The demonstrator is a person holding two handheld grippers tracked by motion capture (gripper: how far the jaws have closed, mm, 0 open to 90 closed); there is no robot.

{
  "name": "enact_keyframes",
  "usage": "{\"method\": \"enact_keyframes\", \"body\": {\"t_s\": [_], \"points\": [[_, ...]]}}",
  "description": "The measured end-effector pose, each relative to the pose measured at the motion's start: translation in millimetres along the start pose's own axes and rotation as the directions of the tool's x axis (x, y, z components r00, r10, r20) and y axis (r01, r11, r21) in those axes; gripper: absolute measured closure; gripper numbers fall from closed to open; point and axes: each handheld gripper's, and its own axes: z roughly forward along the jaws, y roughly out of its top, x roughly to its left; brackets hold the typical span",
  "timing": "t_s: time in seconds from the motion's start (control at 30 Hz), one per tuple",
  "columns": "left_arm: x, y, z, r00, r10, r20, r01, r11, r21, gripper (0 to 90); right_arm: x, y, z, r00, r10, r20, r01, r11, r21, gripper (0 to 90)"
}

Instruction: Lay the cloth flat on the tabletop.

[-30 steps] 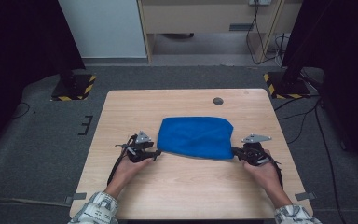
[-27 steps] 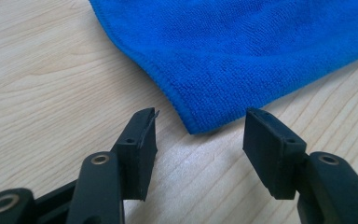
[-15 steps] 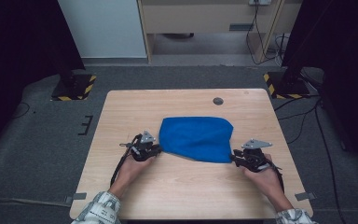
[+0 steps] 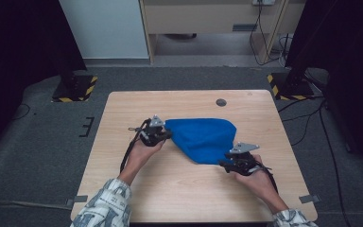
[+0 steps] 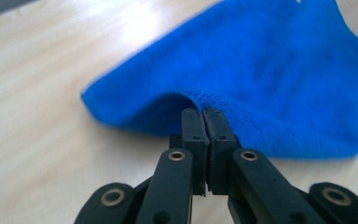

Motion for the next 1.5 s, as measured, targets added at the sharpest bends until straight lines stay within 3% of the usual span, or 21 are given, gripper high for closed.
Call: {"method": "enact_keyframes", "body": {"t_s": [0.1,0.3,0.4,0.43,0.47,0.5,0.53,0.57,0.6,0.63,0.67,0.7,0.8,0.9,0.97,1.0,1.17,1.2,1.33,1.5], "points": [[3.7,18.2,23.4,0.9998,-0.021,0.001,0.021,0.9992,0.033,88.6,7.3,7.0,13.2,0.9997,-0.021,-0.013,0.021,1.000,0.006,48.5],[2.8,23.1,49.7,0.9991,-0.042,-0.002,0.042,0.9961,0.078,88.4,17.1,13.6,34.4,0.9976,-0.068,-0.011,0.068,0.997,0.029,44.1],[2.5,22.6,59.2,0.9987,-0.050,-0.003,0.050,0.9940,0.097,88.2,20.2,18.5,43.4,0.9949,-0.101,-0.007,0.101,0.994,0.042,50.0],[2.7,22.4,60.9,0.9986,-0.053,-0.002,0.053,0.9937,0.098,87.7,20.7,21.3,46.9,0.9935,-0.113,-0.005,0.114,0.993,0.045,63.2],[2.6,22.1,62.1,0.9984,-0.057,-0.001,0.057,0.9937,0.097,87.2,20.5,22.7,48.0,0.9936,-0.113,0.002,0.113,0.993,0.042,69.5],[2.7,21.9,62.7,0.9983,-0.058,-0.001,0.058,0.9935,0.097,87.2,20.5,22.7,48.0,0.9936,-0.113,0.002,0.113,0.993,0.042,69.5],[3.1,21.6,62.9,0.9982,-0.060,-0.004,0.060,0.9937,0.095,84.4,18.9,25.3,48.6,0.9945,-0.105,-0.010,0.105,0.994,0.037,80.1],[3.7,21.6,62.3,0.9980,-0.063,-0.005,0.063,0.9940,0.089,81.3,17.8,26.6,47.5,0.9957,-0.090,-0.022,0.091,0.996,0.025,82.7],[4.4,21.8,61.4,0.9978,-0.066,-0.012,0.067,0.9942,0.085,81.3,17.8,26.6,47.5,0.9957,-0.090,-0.022,0.091,0.996,0.025,82.7],[5.3,22.4,60.2,0.9974,-0.069,-0.021,0.070,0.9946,0.076,75.3,16.8,27.9,46.3,0.9966,-0.077,-0.029,0.077,0.997,0.016,84.8],[6.5,23.7,56.1,0.9973,-0.071,-0.017,0.072,0.9960,0.053,67.4,12.8,30.4,43.5,0.9981,-0.042,-0.046,0.042,0.999,-0.001,86.1],[6.5,23.7,56.1,0.9973,-0.071,-0.017,0.072,0.9960,0.053,63.2,12.8,30.4,43.5,0.9981,-0.042,-0.046,0.042,0.999,-0.001,86.1],[7.0,24.2,49.0,0.9975,-0.067,-0.022,0.068,0.9969,0.039,55.8,3.6,33.1,41.3,0.9979,0.026,-0.059,-0.027,1.000,-0.007,86.1],[5.5,21.1,42.5,0.9986,-0.047,-0.022,0.048,0.9983,0.033,57.3,-8.5,34.1,42.7,0.9939,0.104,-0.039,-0.102,0.994,0.034,85.6],[4.8,18.6,41.2,0.9990,-0.043,-0.014,0.044,0.9979,0.047,57.8,-10.7,34.2,43.1,0.9937,0.108,-0.032,-0.107,0.994,0.033,85.4],[4.0,16.2,41.4,0.9994,-0.034,-0.009,0.035,0.9983,0.047,58.4,-16.1,35.1,43.6,0.9880,0.153,-0.022,-0.152,0.988,0.032,85.3],[3.4,9.2,44.6,1.0000,-0.003,0.010,0.002,0.9990,0.044,56.8,-21.2,37.5,44.6,0.9823,0.187,-0.005,-0.187,0.982,0.036,85.0],[3.9,7.5,45.7,0.9999,0.004,0.010,-0.005,0.9991,0.042,54.5,-23.7,38.9,44.4,0.9750,0.222,-0.008,-0.222,0.974,0.037,84.6],[3.5,1.4,48.9,0.9992,0.021,0.035,-0.022,0.9993,0.029,48.4,-28.1,40.7,43.9,0.9676,0.252,-0.006,-0.252,0.967,0.025,82.4],[2.1,-6.2,52.5,0.9990,0.039,0.023,-0.039,0.9983,0.043,42.4,-31.8,42.6,41.3,0.9662,0.258,0.003,-0.258,0.966,0.014,82.6]]}}
